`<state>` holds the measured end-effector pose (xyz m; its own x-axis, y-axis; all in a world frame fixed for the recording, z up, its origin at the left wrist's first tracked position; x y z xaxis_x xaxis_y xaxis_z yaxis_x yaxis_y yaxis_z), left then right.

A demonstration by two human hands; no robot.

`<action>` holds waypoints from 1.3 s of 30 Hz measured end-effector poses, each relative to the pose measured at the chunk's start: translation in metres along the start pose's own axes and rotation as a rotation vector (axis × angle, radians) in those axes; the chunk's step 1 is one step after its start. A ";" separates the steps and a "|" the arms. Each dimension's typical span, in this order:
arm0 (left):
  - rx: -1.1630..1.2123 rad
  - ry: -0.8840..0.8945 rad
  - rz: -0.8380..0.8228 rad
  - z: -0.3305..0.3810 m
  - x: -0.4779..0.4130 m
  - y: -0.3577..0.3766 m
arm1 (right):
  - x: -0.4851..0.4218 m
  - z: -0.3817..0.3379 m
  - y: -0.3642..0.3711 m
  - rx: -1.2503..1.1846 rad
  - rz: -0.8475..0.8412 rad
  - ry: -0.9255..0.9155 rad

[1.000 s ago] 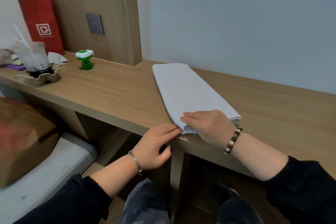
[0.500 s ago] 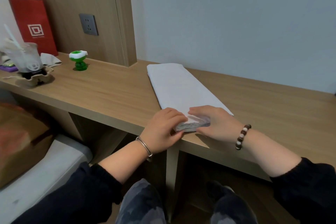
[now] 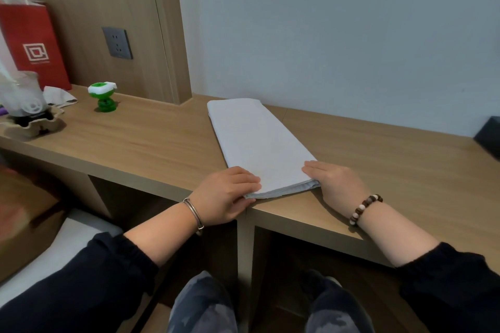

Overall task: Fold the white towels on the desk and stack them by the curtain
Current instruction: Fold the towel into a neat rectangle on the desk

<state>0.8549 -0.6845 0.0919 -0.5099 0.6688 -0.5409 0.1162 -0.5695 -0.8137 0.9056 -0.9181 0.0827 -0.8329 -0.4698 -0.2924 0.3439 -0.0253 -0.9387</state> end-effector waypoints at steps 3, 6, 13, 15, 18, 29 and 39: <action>0.029 -0.094 0.039 0.000 -0.001 -0.001 | 0.000 0.009 0.003 -0.271 0.025 0.247; 0.004 -0.178 0.051 0.000 -0.010 -0.004 | -0.001 0.020 0.005 -0.456 -0.015 0.428; -0.080 -0.509 -0.137 -0.014 -0.061 0.002 | -0.004 0.026 0.002 -0.491 -0.029 0.432; 0.000 -0.577 -0.131 -0.025 -0.070 0.000 | -0.005 0.026 0.001 -0.397 -0.045 0.380; 0.040 -0.601 -0.152 -0.041 -0.073 0.002 | -0.003 0.038 -0.001 -0.267 -0.001 0.447; -0.125 -0.449 -0.056 -0.013 -0.081 0.031 | -0.034 -0.003 0.007 -0.034 -0.433 0.484; -0.147 -0.767 -0.274 -0.080 -0.107 0.028 | -0.038 0.044 0.018 0.101 -0.524 0.318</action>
<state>0.9812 -0.7338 0.1106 -0.9702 0.2326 -0.0673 -0.0137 -0.3301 -0.9438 0.9626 -0.9399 0.0845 -0.9852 -0.0867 0.1480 -0.1195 -0.2724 -0.9547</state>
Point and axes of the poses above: each hand's wrist, its own x-axis away from the middle knuckle, its own y-axis out of the palm, z = x × y, the point moved 4 cm from there along -x, towards the middle knuckle, and after that the axes turned 15 degrees about x, right-handed, at the moved point
